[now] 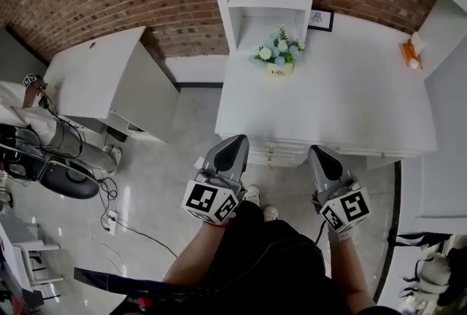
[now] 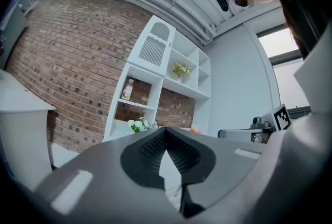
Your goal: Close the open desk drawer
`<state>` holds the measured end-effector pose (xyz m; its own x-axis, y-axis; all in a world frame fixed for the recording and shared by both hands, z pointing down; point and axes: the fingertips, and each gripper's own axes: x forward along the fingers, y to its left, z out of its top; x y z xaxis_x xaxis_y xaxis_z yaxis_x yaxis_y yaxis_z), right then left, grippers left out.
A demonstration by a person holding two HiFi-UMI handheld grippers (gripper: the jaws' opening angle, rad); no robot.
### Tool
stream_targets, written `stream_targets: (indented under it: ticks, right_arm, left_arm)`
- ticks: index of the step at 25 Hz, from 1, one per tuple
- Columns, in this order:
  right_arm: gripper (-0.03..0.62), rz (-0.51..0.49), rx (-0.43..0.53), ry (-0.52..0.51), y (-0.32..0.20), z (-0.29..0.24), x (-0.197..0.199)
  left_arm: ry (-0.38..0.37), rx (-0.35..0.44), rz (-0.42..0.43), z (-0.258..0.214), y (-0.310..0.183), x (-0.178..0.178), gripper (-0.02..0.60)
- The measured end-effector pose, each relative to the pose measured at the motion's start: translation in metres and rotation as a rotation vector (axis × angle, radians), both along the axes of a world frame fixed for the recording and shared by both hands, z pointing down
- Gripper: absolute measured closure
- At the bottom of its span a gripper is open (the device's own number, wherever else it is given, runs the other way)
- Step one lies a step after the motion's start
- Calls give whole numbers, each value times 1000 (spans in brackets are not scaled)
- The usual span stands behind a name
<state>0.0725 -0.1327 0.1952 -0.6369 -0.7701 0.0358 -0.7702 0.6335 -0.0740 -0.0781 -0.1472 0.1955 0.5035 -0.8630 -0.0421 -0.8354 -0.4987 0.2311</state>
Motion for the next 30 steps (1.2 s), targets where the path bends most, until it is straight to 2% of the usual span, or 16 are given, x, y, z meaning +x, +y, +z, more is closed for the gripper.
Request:
stream_targets:
  ticks: [9, 13, 20, 30]
  right_arm:
    - [594, -36, 22, 8, 8, -19, -7]
    - [594, -49, 40, 14, 11, -28, -11]
    - [594, -36, 16, 4, 19, -22, -10]
    - [594, -45, 33, -12, 27, -21, -12]
  left_arm:
    - [-3, 22, 7, -18, 11, -10, 580]
    - [-34, 36, 6, -24, 15, -13, 580]
    - [-34, 25, -6, -27, 20, -18, 580]
    - [-31, 19, -34, -21, 33, -24, 580]
